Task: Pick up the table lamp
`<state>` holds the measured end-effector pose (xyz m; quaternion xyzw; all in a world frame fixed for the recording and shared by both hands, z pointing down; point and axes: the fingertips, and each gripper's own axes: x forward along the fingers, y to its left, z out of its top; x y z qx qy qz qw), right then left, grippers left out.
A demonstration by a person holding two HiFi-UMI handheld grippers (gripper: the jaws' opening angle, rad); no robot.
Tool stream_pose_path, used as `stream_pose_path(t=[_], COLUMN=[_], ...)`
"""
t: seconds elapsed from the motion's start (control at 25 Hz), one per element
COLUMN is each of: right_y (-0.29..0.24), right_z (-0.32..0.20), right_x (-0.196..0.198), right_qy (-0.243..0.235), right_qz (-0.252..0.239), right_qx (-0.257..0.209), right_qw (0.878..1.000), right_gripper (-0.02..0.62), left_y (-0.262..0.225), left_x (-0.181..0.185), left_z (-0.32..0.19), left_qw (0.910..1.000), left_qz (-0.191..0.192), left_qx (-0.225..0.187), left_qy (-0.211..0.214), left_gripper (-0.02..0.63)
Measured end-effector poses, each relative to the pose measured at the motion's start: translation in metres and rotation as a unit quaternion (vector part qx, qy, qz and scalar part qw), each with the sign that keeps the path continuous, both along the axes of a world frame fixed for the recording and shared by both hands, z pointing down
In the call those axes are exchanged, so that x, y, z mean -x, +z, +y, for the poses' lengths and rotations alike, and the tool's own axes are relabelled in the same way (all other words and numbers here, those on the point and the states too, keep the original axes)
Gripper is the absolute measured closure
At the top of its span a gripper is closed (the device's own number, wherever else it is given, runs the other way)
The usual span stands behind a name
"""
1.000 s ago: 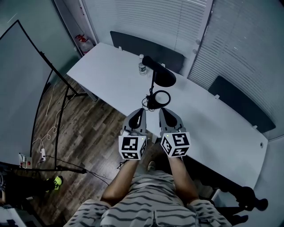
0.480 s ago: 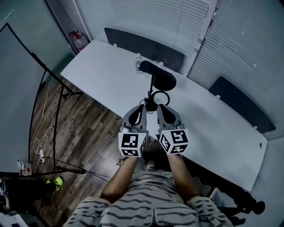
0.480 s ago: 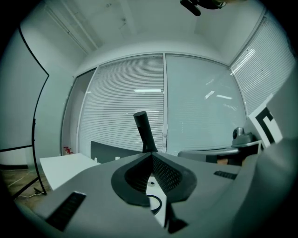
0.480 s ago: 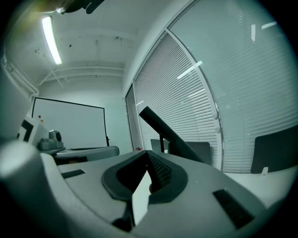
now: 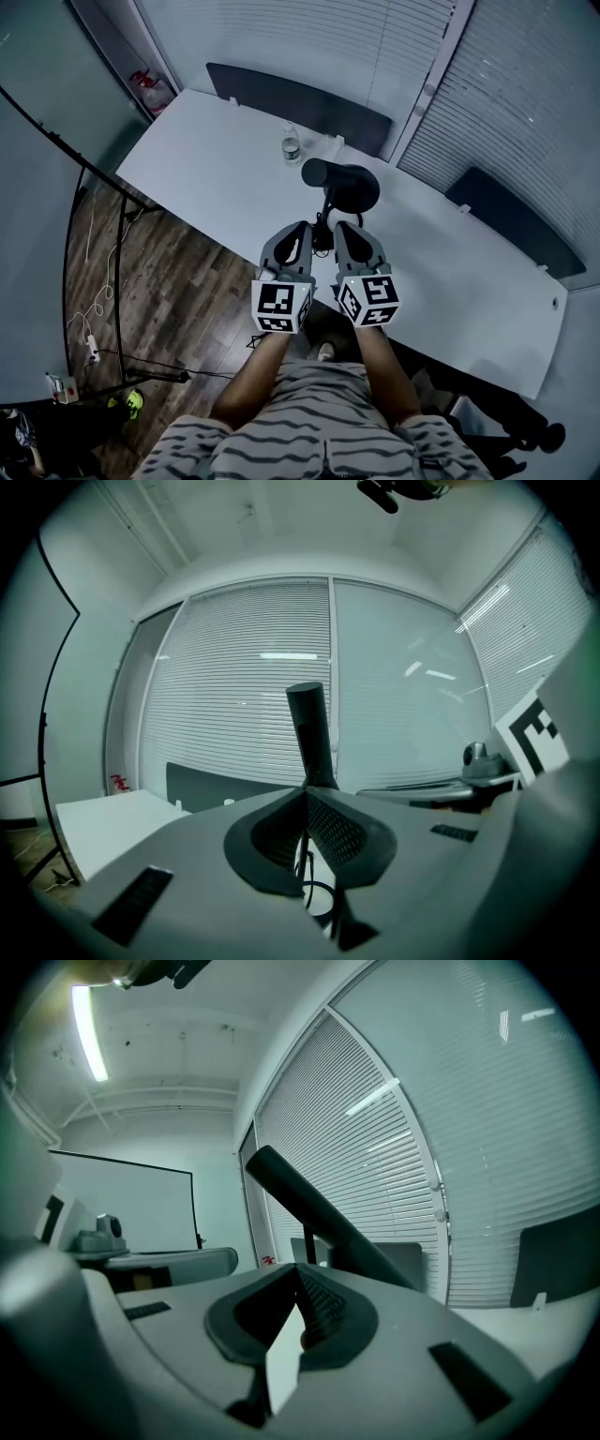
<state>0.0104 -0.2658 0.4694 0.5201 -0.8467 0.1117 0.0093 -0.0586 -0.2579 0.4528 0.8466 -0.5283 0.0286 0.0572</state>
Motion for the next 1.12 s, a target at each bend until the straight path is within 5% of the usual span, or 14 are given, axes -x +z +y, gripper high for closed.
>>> stream_pose_path(t=[0.52, 0.68, 1.12], right_y=[0.007, 0.006, 0.012], right_z=[-0.057, -0.061, -0.080], right_x=[0.013, 0.019, 0.020], right_qy=[0.030, 0.028, 0.001], right_qz=[0.011, 0.014, 0.024], right_qx=[-0.010, -0.008, -0.018], right_qw=[0.999, 0.999, 1.000], right_gripper=[0.583, 0.528, 0.502], left_y=[0.007, 0.009, 0.015], left_x=[0.002, -0.002, -0.003], left_z=[-0.069, -0.080, -0.095], left_qw=[0.9983, 0.9973, 0.9990], left_qz=[-0.005, -0.006, -0.011], left_qx=[0.009, 0.013, 0.019], left_qy=[0.057, 0.072, 0.038], left_gripper=[0.598, 0.600, 0.598])
